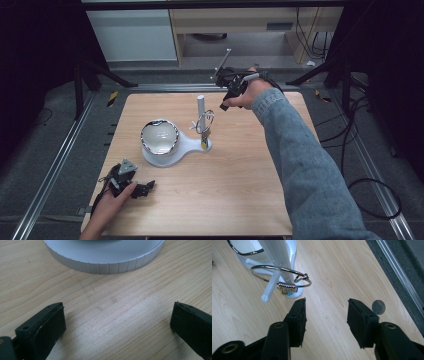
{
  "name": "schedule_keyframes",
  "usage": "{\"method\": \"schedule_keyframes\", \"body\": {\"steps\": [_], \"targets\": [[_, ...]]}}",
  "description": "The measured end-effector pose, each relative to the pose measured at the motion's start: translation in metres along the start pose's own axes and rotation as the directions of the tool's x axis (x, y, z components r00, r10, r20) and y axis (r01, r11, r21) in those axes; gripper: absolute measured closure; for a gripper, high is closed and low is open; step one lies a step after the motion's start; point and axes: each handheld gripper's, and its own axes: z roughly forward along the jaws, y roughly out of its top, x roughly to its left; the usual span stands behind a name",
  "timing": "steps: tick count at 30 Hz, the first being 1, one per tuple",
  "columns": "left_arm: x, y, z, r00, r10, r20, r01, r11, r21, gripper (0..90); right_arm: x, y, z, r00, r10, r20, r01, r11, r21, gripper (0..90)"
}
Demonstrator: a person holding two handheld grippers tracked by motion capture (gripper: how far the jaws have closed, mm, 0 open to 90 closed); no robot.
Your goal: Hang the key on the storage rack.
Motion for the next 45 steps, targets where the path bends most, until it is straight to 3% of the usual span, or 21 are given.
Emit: {"method": "schedule_keyframes", "body": {"steps": [9, 19, 30, 36, 45], "targets": [[0.0, 0.0, 0.0, 1.0, 0.0, 0.0, 0.0, 1.0, 0.0, 0.0, -0.006, -0.01, 0.001, 0.9987, 0.011, 0.05, -0.01, 1.0, -0.01, 24.8], [0.0, 0.0, 0.0, 1.0, 0.0, 0.0, 0.0, 1.0, 0.0, 0.0, -0.014, -0.03, 0.004, 0.9952, 0.029, 0.093, -0.024, 0.999, -0.048, 8.2], [0.0, 0.0, 0.0, 1.0, 0.001, 0.0, -0.001, 1.0, 0.001, 0.0, -0.016, -0.054, 0.007, 0.9931, 0.042, 0.109, -0.035, 0.997, -0.072, 6.2], [0.0, 0.0, 0.0, 1.0, 0.001, 0.0, -0.001, 1.0, 0.0, 0.0, -0.017, -0.069, 0.009, 0.9883, 0.053, 0.143, -0.04, 0.995, -0.089, 9.0], [0.0, 0.0, 0.0, 1.0, -0.001, -0.001, 0.001, 1.0, 0.0, 0.0, -0.017, -0.101, 0.017, 0.9837, 0.078, 0.162, -0.058, 0.99, -0.125, 9.0]]}}
